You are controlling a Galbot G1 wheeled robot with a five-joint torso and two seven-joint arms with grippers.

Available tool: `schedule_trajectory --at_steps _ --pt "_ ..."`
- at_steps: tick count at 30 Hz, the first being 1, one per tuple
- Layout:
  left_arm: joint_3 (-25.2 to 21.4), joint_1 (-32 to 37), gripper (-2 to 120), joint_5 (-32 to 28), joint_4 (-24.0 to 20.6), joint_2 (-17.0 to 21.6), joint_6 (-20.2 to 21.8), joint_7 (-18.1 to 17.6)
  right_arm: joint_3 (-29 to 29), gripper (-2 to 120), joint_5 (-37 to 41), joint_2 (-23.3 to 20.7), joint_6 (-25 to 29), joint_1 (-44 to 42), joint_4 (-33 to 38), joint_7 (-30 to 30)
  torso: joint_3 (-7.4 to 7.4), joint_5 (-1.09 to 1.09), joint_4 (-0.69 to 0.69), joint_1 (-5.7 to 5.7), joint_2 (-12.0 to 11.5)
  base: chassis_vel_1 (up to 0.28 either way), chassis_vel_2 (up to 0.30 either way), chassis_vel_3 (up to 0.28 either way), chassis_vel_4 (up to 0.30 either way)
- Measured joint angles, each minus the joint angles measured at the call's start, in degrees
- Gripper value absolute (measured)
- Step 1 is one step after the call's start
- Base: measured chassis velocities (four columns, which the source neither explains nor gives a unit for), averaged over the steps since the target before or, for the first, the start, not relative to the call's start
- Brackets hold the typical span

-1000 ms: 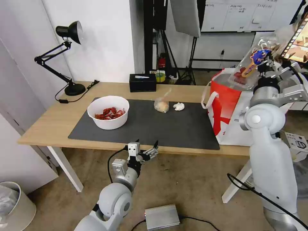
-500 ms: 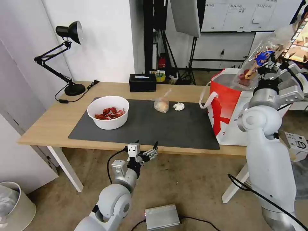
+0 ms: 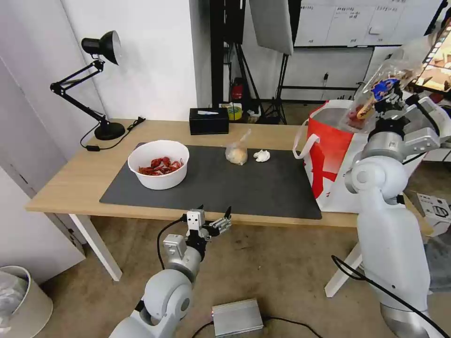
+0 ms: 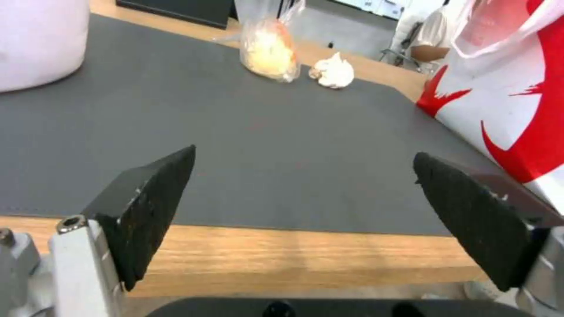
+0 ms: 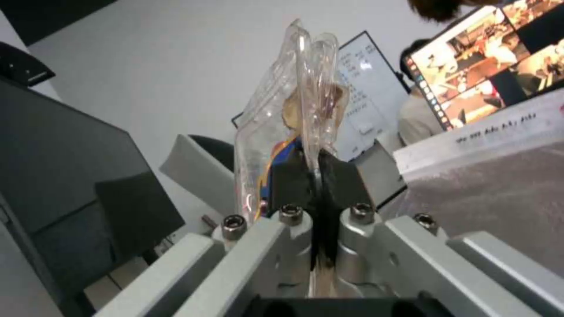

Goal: Pick up the trash from the table and place it into the takeout bag.

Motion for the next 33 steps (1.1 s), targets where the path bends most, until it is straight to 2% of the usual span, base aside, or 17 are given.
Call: schedule_trajectory --at_steps 9,12,14,16,17,18,20,22,23,25,26,30,31,33 --pt "-0.1 0.3 100 0.0 -0.5 0.7 0.1 0.0 0.0 0 2.6 0.0 -0.8 -1.0 1.1 0.2 0.00 0.00 0.00 0.00 0.0 0.000 0.000 0.000 0.000" --pt "-0.1 0.3 100 0.0 -0.5 0.8 0.1 0.0 0.0 7 2.8 0.0 -0.8 -1.0 1.3 0.1 0.00 0.00 0.00 0.00 0.0 0.000 0.000 0.000 0.000" --pt "0.0 0.3 100 -0.1 -0.5 0.8 0.1 0.0 0.0 18 2.9 0.1 -0.9 -1.1 1.5 0.1 0.00 0.00 0.00 0.00 0.0 0.000 0.000 0.000 0.000" --pt "0.0 0.3 100 -0.1 -0.5 0.8 0.1 0.0 0.0 18 2.9 0.1 -0.9 -1.1 1.5 0.1 0.00 0.00 0.00 0.00 0.0 0.000 0.000 0.000 0.000" --pt "0.0 0.4 100 -0.1 -0.6 0.8 0.1 0.0 0.0 28 3.0 -0.1 -0.9 -1.2 1.7 0.1 0.00 0.00 0.00 0.00 0.0 0.000 0.000 0.000 0.000" --pt "0.0 0.4 100 -0.1 -0.6 0.8 0.1 0.0 0.0 33 3.0 -0.1 -0.9 -1.2 1.7 0.1 0.00 0.00 0.00 0.00 0.0 0.000 0.000 0.000 0.000" --pt "0.0 0.4 100 -0.1 -0.6 0.8 0.1 0.0 0.1 36 3.1 -0.2 -0.9 -1.2 1.7 0.1 0.00 0.00 0.00 0.00 0.0 0.000 0.000 0.000 0.000" --pt "0.0 0.4 100 -0.1 -0.6 0.8 0.1 -0.1 0.1 48 3.2 -0.2 -1.0 -1.1 1.8 0.1 0.00 0.00 0.00 0.00 0.0 0.000 0.000 0.000 0.000" --pt "0.0 0.4 100 -0.1 -0.6 0.8 0.1 -0.1 0.1 48 3.2 -0.2 -1.0 -1.1 1.8 0.1 0.00 0.00 0.00 0.00 0.0 0.000 0.000 0.000 0.000" --pt "0.0 0.4 100 -0.1 -0.6 0.8 0.1 -0.1 0.1 58 3.4 -0.2 -1.0 -1.1 1.9 0.1 0.00 0.00 0.00 0.00 0.0 0.000 0.000 0.000 0.000" --pt "0.0 0.4 100 -0.1 -0.6 0.8 0.1 -0.1 0.1 58 3.4 -0.2 -1.0 -1.1 1.9 0.1 0.00 0.00 0.00 0.00 0.0 0.000 0.000 0.000 0.000" --pt "-0.1 0.5 100 -0.1 -0.7 0.8 0.2 -0.1 0.1 78 3.7 -0.2 -1.1 -1.2 2.2 0.0 0.00 0.00 0.00 0.00 0.0 0.000 0.000 0.000 0.000" --pt "-0.1 0.5 100 -0.1 -0.7 0.8 0.2 -0.1 0.1 78 3.7 -0.2 -1.1 -1.2 2.2 0.0 0.00 0.00 0.00 0.00 0.0 0.000 0.000 0.000 0.000" --pt "-0.1 0.5 100 -0.1 -0.7 0.8 0.2 -0.1 0.1 88 4.0 -0.2 -1.3 -1.3 2.4 -0.1 0.00 0.00 0.00 0.00 0.0 0.000 0.000 0.000 0.000"
